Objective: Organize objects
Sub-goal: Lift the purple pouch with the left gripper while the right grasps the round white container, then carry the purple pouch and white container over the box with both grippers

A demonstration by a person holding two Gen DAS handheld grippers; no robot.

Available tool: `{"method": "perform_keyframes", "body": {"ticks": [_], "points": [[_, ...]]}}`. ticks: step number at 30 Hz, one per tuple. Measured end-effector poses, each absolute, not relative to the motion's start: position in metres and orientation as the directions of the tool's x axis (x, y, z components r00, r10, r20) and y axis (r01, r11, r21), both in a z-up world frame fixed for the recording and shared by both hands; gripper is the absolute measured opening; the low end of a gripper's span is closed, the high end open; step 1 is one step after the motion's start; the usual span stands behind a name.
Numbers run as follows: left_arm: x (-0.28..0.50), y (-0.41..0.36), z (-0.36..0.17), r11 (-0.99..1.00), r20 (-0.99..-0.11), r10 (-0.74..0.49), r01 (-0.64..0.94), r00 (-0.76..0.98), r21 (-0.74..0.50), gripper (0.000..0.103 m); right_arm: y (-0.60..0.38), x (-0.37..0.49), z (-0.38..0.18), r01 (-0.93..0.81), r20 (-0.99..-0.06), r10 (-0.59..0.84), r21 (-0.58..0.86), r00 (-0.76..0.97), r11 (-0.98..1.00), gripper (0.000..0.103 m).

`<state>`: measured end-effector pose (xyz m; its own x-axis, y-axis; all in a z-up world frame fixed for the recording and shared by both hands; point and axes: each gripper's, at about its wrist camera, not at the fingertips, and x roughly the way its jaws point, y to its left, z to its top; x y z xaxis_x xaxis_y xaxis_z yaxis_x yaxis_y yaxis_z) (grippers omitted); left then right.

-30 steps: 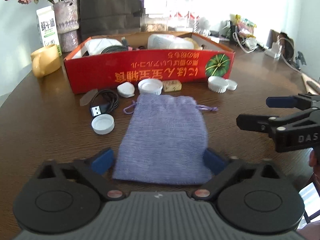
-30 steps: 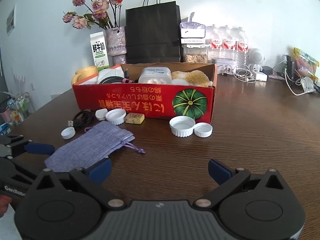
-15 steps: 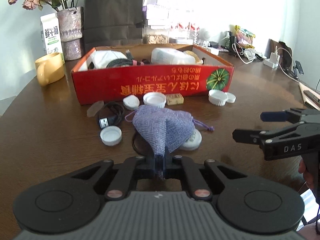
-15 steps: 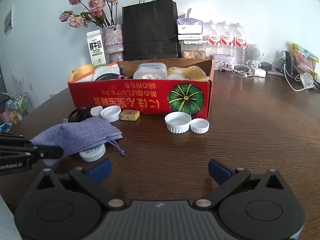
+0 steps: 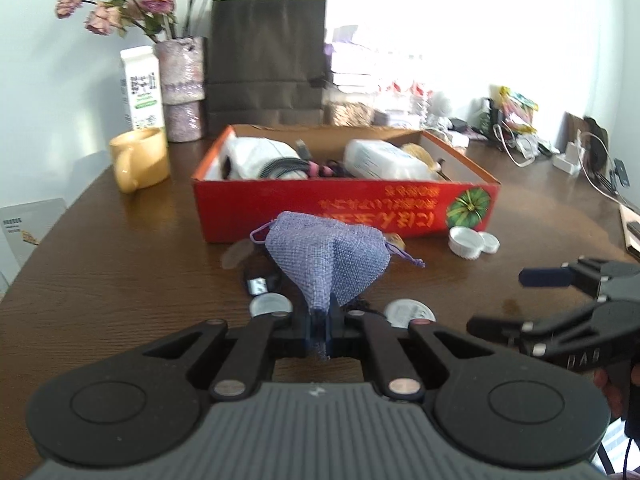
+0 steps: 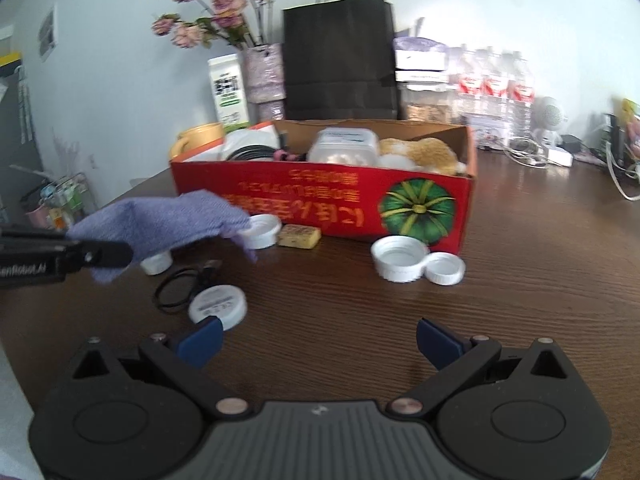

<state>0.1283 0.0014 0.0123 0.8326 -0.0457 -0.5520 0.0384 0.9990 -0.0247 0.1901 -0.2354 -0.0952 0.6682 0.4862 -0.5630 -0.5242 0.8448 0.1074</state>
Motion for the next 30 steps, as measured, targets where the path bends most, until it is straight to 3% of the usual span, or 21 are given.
{"method": "perform_keyframes", "body": {"ticks": [11,14,17,30], "points": [[0.123,0.023,0.024,0.999,-0.535,0.013,-0.035,0.845,-0.031,0.006,-0.177,0.197,-0.099,-0.677,-0.587,0.579,0.069,0.566,0.732,0.069],[0.123,0.026,0.024,0.998,-0.534,0.013,-0.04,0.845,-0.038,0.006,-0.174,0.196,-0.098,-0.685,-0.588,0.581,0.062,0.563,0.726,0.057],[0.123,0.024,0.025,0.999,-0.529,0.005,-0.031,0.849,-0.04,0.006,-0.174,0.197,-0.097,-0.686,-0.59,0.576,0.051,0.565,0.725,0.038],[0.13,0.016,0.024,0.999,-0.545,-0.017,-0.008,0.838,-0.043,0.006,-0.187,0.205,-0.09,-0.651,-0.58,0.543,0.028,0.607,0.759,0.038]]}}
